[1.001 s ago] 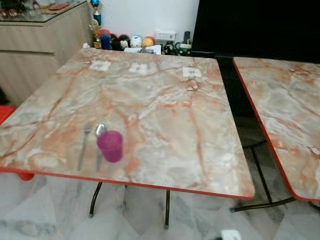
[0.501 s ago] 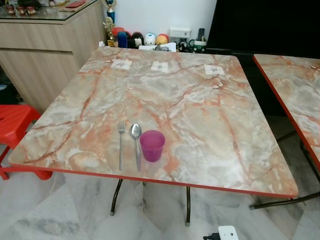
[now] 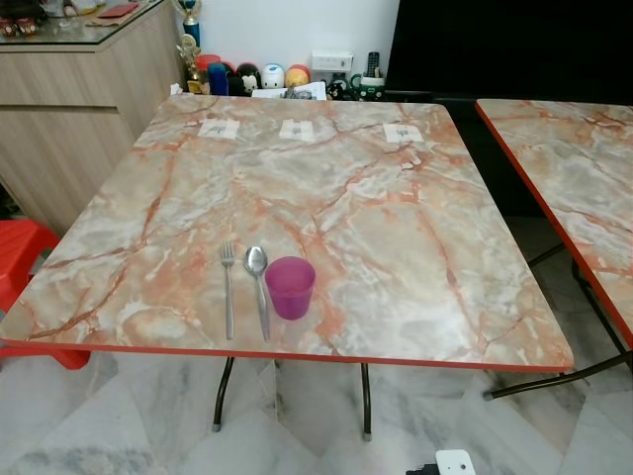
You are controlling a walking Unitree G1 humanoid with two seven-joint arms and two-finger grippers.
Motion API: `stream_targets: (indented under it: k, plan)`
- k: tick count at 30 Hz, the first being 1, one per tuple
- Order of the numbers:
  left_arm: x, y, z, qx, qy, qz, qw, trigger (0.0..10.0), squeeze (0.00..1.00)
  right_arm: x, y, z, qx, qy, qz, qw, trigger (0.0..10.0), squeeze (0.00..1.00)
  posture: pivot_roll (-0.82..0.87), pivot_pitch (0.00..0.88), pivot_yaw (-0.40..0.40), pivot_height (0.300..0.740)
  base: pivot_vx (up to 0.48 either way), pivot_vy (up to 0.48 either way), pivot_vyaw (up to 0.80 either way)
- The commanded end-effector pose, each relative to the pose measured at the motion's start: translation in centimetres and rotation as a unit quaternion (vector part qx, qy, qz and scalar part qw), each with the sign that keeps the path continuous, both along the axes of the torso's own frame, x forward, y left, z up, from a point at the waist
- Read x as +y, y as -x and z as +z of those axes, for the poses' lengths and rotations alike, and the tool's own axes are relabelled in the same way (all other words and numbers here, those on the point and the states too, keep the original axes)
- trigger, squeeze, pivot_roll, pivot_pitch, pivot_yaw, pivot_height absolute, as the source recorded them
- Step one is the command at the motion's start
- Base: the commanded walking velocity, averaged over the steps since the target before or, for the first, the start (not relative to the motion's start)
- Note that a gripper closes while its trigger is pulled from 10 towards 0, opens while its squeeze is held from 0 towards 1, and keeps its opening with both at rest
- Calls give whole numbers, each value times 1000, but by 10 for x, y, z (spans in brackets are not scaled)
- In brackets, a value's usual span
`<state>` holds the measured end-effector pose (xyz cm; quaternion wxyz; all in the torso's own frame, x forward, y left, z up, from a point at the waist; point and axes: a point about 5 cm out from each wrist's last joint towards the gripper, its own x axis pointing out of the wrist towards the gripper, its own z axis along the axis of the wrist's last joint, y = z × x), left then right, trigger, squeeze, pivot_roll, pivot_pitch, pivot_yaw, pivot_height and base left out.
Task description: Setting the table
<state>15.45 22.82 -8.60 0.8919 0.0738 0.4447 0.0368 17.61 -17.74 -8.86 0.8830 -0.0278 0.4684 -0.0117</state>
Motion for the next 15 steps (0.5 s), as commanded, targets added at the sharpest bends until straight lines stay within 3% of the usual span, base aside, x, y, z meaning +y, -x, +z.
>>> stream_targets:
  k: [1, 5, 10, 12, 14, 15]
  plan:
    - [2, 5, -1, 2, -6, -7, 1000, 10000, 0, -3, 5, -2, 8, 3, -6, 1000, 10000, 0, 41, 104, -19, 740, 0, 0, 0]
    - [12, -5, 9, -45, -17, -23, 999, 10000, 0, -3, 6, -3, 9, 3, -8, 1000, 10000, 0, 41, 105, -15, 740, 0, 0, 0]
    - [26, -8, 19, -94, -37, -30, 994, 10000, 0, -3, 7, -3, 10, 4, -10, 1000, 10000, 0, 49, 106, -13, 740, 0, 0, 0]
    - [44, -10, 39, -180, -50, -15, 982, 10000, 0, -3, 8, -3, 12, 5, -7, 1000, 10000, 0, 63, 108, -15, 740, 0, 0, 0]
    - [45, -10, 42, -191, -49, -13, 980, 10000, 0, -3, 8, -3, 12, 6, -7, 1000, 10000, 0, 63, 108, -15, 740, 0, 0, 0]
    - [48, -9, 51, -222, -53, -9, 974, 10000, 0, -4, 8, -3, 12, 6, -6, 1000, 10000, 0, 67, 108, -15, 740, 0, 0, 0]
